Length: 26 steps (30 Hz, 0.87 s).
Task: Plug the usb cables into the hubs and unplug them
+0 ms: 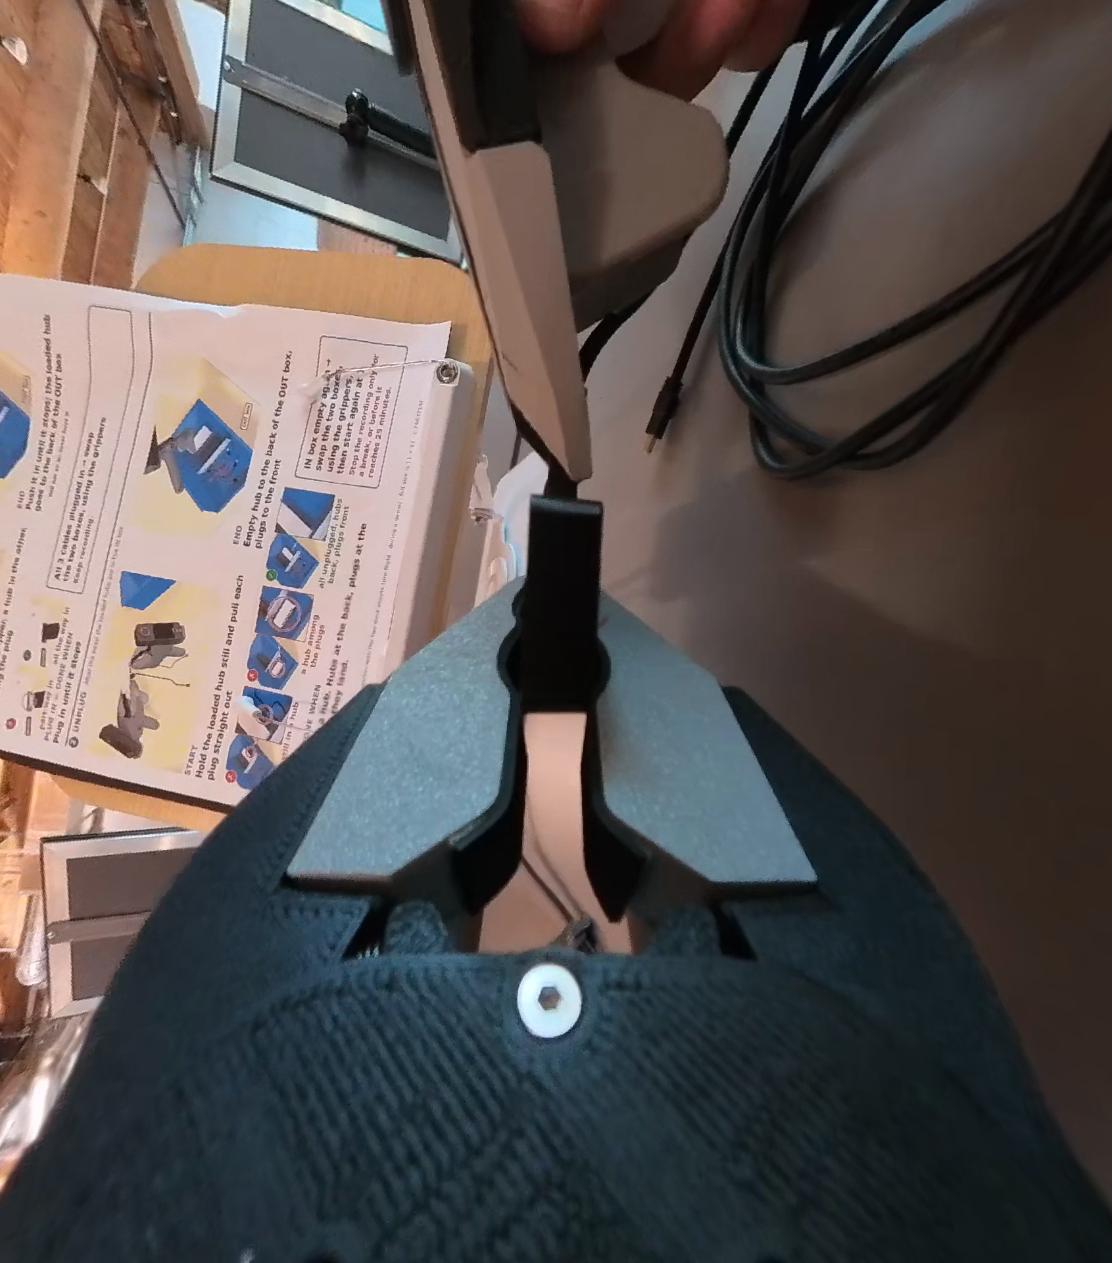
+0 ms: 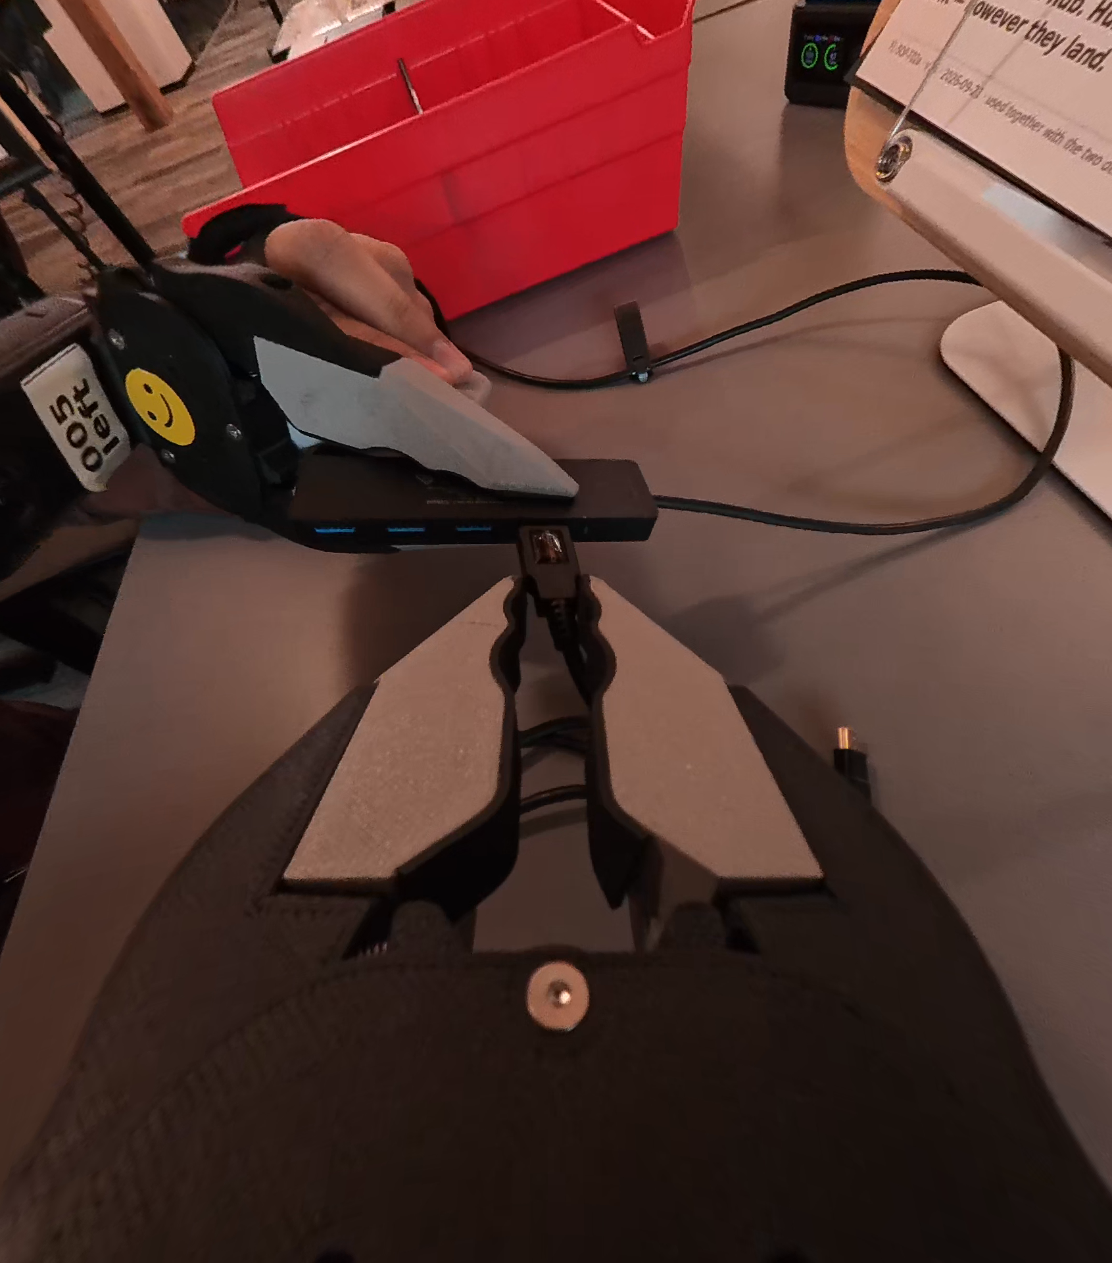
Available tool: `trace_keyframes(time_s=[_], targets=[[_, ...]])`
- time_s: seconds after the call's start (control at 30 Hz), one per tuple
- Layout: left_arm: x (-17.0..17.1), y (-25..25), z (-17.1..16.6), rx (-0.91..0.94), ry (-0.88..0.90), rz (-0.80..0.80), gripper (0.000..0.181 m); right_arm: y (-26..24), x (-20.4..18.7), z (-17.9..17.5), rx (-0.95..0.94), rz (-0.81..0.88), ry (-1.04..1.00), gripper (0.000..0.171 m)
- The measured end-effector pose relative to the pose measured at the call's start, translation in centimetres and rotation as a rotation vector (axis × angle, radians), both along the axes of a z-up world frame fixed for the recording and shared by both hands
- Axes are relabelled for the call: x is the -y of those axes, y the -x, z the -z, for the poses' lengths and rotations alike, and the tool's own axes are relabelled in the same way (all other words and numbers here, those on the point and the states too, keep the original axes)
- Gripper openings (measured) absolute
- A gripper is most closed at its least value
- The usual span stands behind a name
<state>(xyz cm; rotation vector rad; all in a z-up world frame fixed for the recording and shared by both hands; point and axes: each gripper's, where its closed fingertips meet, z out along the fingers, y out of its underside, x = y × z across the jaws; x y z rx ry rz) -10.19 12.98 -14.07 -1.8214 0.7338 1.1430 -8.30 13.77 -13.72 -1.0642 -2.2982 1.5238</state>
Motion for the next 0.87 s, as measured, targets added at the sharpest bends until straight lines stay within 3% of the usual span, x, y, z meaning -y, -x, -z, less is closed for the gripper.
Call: trace_keyframes(time_s=[0.6,0.87], targets=[[-0.5,1.2,0.7,0.127,-0.037,-0.014,0.011,1.3,-0.6,0.3,-0.016,0.094,-0.068,0.013],[0.0,1.8,1.1,0.218,-0.055,-0.039,0.024,2.3,-3.2,0.4,-0.071,0.247,-0.197,0.012]])
